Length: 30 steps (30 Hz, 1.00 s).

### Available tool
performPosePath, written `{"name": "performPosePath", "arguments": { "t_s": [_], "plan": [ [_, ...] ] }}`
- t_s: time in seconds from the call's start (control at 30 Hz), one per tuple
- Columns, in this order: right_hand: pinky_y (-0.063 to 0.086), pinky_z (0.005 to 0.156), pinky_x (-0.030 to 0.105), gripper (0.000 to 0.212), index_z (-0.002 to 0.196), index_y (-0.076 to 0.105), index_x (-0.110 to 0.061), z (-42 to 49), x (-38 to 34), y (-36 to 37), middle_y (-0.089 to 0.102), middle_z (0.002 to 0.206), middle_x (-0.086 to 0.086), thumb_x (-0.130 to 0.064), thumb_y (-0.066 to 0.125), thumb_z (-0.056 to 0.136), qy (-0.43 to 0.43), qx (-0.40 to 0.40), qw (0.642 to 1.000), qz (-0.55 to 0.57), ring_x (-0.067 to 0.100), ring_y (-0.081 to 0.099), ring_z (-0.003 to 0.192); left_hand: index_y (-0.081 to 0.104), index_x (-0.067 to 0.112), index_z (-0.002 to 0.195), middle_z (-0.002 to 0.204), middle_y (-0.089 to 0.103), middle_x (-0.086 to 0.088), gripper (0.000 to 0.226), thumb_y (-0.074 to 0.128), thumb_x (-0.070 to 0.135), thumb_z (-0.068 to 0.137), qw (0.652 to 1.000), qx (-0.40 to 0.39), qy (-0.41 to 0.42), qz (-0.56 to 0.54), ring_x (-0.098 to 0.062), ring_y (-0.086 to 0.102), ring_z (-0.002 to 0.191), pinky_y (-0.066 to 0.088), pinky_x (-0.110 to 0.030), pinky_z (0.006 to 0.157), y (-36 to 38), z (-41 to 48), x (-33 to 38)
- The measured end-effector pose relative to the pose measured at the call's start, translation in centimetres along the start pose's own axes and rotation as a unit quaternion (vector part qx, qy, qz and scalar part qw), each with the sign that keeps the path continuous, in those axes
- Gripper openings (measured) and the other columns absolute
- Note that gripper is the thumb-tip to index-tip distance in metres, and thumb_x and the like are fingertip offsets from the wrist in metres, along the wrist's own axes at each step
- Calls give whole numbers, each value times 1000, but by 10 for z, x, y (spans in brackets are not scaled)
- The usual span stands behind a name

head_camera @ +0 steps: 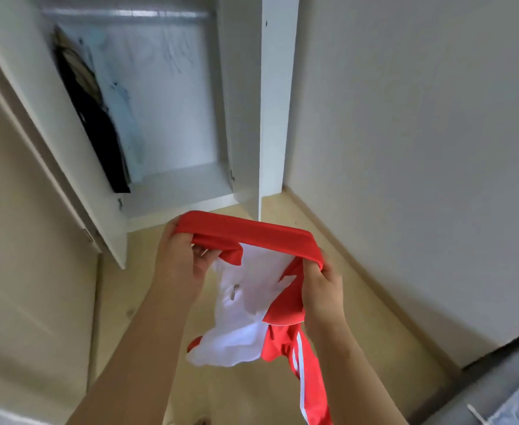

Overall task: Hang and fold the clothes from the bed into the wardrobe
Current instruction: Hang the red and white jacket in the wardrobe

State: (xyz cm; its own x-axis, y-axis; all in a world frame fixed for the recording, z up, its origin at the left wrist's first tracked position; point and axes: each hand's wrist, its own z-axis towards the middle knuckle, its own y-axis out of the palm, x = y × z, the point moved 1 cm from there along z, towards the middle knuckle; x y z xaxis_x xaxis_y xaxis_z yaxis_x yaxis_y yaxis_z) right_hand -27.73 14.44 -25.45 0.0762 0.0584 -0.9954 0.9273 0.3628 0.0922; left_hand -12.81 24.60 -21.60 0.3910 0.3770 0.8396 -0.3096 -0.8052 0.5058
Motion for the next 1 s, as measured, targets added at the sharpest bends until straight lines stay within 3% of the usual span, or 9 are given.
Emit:
{"name": "performPosePath", "arguments": {
  "t_s": [0.07, 0.2, 0.37, 0.43, 0.5, 0.6, 0.67, 0.83, 1.0],
  "plan": [
    [42, 50, 7, 41, 58, 64, -24, 16, -3, 19, 59, 54, -18, -8, 44, 90, -12, -16, 1000, -9, -5, 51, 51, 56, 5, 105, 76, 65, -9, 18, 46, -1, 91, 1000, 13, 20, 9, -27, 66, 81, 59, -42, 70, -5, 18, 9],
    [39, 48, 9, 34, 59, 55, -18, 47, -9, 71, 51, 51, -14, -9, 44, 91, -24, -25, 999, -39, 0, 45, 49, 55, 19, 87, 61, 68, 3, 21, 47, 1, 92, 998, 32, 53, 9, -15, 68, 61, 59, -36, 65, -14, 64, 38],
    [43, 50, 16, 34, 66, 62, -23, 85, -33, 151, 61, 59, -6, -15, 43, 93, -27, -30, 997, -69, 8, 55, 56, 52, 18, 82, 54, 64, 2, 22, 50, -3, 88, 996, 44, 76, 21, -12, 65, 52, 57, -27, 56, -33, 131, 84],
    [46, 55, 22, 33, 68, 64, -20, 99, -44, 184, 65, 75, 5, -11, 43, 92, -39, -34, 997, -48, 13, 59, 69, 52, 19, 79, 59, 62, 0, 23, 54, -4, 85, 993, 69, 83, 52, -10, 63, 53, 54, -27, 54, -44, 158, 100],
    [47, 57, 21, 34, 68, 65, -23, 113, -49, 213, 62, 80, 2, -12, 43, 92, -46, -37, 997, -46, 12, 58, 69, 53, 22, 75, 63, 57, 1, 23, 58, 0, 83, 977, 109, 129, 129, -13, 59, 57, 48, -26, 55, -55, 186, 114],
    [42, 57, 19, 37, 69, 64, -35, 133, -42, 247, 57, 56, -12, -15, 42, 91, -57, -12, 996, -62, 4, 50, 58, 53, 28, 71, 64, 54, 6, 24, 57, 7, 83, 939, 121, 190, 259, -13, 51, 60, 39, -26, 56, -70, 223, 122],
    [40, 61, 22, 33, 75, 64, -32, 146, -32, 266, 55, 56, -19, -13, 42, 90, -61, -7, 996, -65, 7, 49, 62, 52, 28, 73, 66, 54, 6, 20, 55, 12, 84, 926, 121, 178, 309, -13, 50, 60, 39, -28, 57, -82, 243, 118],
    [41, 64, 20, 34, 77, 65, -34, 179, -9, 311, 62, 68, -17, -8, 46, 86, -49, -25, 995, -85, 6, 55, 71, 45, 23, 74, 64, 48, 0, 20, 48, 11, 89, 903, 168, 148, 368, -16, 45, 57, 35, -27, 52, -107, 289, 109],
    [40, 79, 21, 42, 79, 62, -40, 228, 7, 365, 64, 85, -18, -2, 46, 83, -60, -40, 996, -58, 2, 57, 82, 49, 23, 78, 71, 56, -2, 17, 51, 12, 90, 886, 202, 119, 400, -16, 54, 63, 40, -27, 55, -120, 345, 125]
  ]
}}
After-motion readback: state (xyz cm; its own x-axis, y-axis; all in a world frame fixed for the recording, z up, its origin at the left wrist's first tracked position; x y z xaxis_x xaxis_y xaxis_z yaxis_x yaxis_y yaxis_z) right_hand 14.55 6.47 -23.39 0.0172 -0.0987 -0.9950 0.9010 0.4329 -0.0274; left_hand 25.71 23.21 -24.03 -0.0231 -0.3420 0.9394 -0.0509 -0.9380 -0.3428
